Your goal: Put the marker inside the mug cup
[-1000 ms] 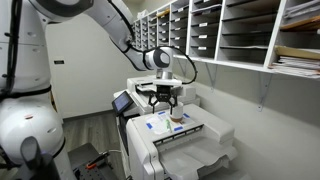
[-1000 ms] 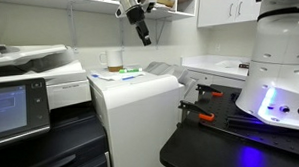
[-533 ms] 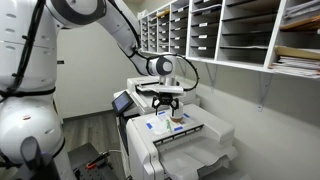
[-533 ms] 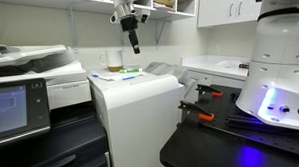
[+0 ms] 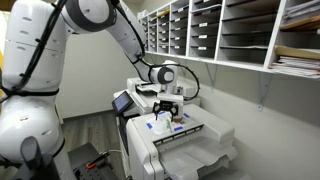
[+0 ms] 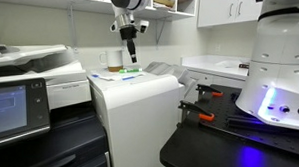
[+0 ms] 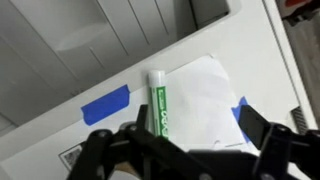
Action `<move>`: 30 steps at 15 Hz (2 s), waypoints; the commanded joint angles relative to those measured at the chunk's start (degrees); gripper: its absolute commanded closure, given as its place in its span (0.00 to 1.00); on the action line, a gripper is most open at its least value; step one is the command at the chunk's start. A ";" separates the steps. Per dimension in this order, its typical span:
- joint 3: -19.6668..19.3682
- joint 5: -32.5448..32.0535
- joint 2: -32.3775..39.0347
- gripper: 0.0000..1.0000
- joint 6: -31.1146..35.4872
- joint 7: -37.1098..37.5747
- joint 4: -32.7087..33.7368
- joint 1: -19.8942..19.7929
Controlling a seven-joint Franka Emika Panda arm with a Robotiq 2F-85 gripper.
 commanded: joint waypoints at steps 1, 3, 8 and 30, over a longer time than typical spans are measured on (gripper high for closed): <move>2.18 2.63 3.50 0.14 1.40 -1.13 2.05 -1.56; 2.67 2.49 5.44 0.17 1.64 -0.59 2.99 -1.72; 2.66 1.46 8.34 0.19 2.90 1.02 5.50 -1.97; 6.10 -1.04 0.38 0.95 10.22 -0.28 -2.30 -1.32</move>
